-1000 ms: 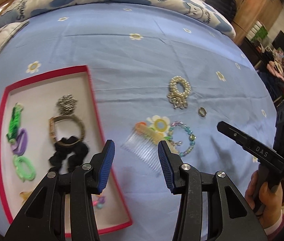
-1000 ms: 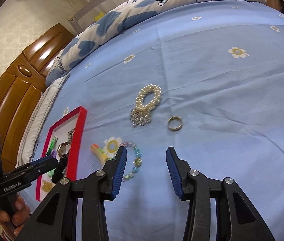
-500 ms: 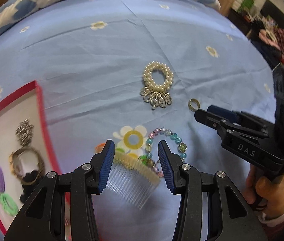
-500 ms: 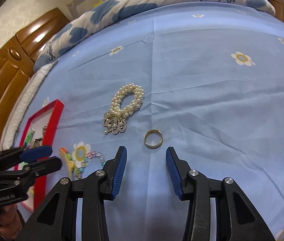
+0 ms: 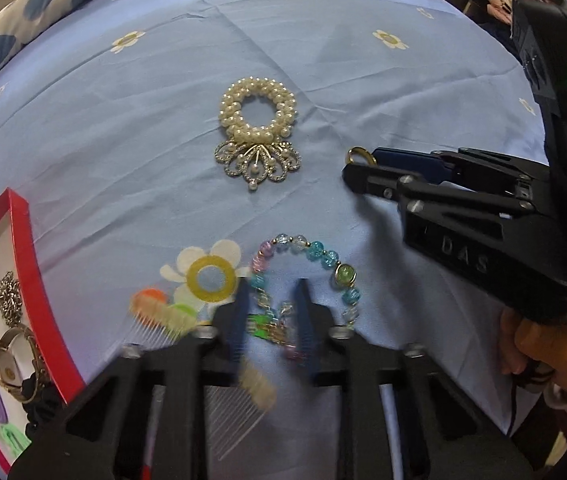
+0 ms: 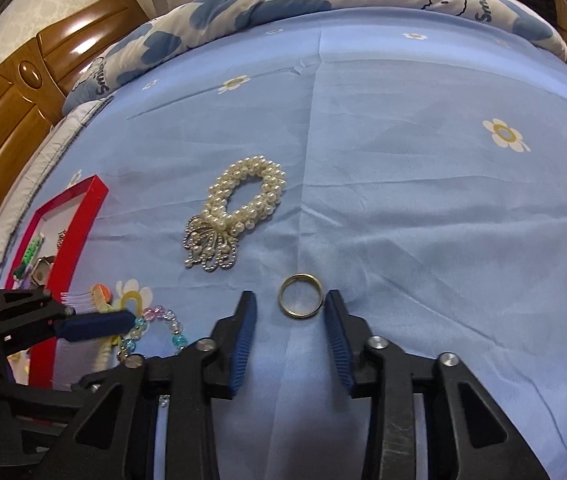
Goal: Organize jewelry
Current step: 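Grasp the beaded bracelet with the left tool while the right tool grasps the gold ring, then carry the bracelet and ring into the red tray and open both tools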
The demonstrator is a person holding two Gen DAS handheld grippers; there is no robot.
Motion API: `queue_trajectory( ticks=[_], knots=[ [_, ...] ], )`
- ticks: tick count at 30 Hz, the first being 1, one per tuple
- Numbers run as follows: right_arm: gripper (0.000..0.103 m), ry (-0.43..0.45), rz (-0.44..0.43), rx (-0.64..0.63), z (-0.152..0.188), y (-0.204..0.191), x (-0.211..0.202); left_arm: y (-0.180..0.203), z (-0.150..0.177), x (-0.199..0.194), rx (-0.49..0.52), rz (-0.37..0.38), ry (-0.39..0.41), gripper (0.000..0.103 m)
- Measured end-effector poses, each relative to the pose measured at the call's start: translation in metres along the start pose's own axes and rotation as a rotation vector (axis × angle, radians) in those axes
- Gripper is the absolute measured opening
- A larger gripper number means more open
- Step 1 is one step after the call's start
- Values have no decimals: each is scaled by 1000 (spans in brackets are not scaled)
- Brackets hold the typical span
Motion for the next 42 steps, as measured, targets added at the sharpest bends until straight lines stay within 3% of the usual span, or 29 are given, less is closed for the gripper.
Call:
queue_trajectory(
  ticks=[2, 3, 22, 42],
  knots=[
    [23, 5, 2, 15, 0, 4, -1, -1, 0, -1, 1, 2, 8, 13],
    [23, 9, -6, 23, 0, 5, -1, -1, 0, -3, -1, 3, 17, 6],
    [23, 128, -80, 89, -6, -8, -67, -9, -5, -87, -117, 115, 192, 6],
    [23, 158, -225, -27, -16, -112, -87, -91, 39, -163, -320, 88, 317, 6]
  ],
)
Point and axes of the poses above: each gripper's, at about its wrist camera, not at the fingertips, and x roughly the way its jaws point, y to its right, z to its underside, the point moved 7 cm from there along x, roughly the way its jaws point, and after that the axes turned 13 degrees about -x, right-handed, at the moved point
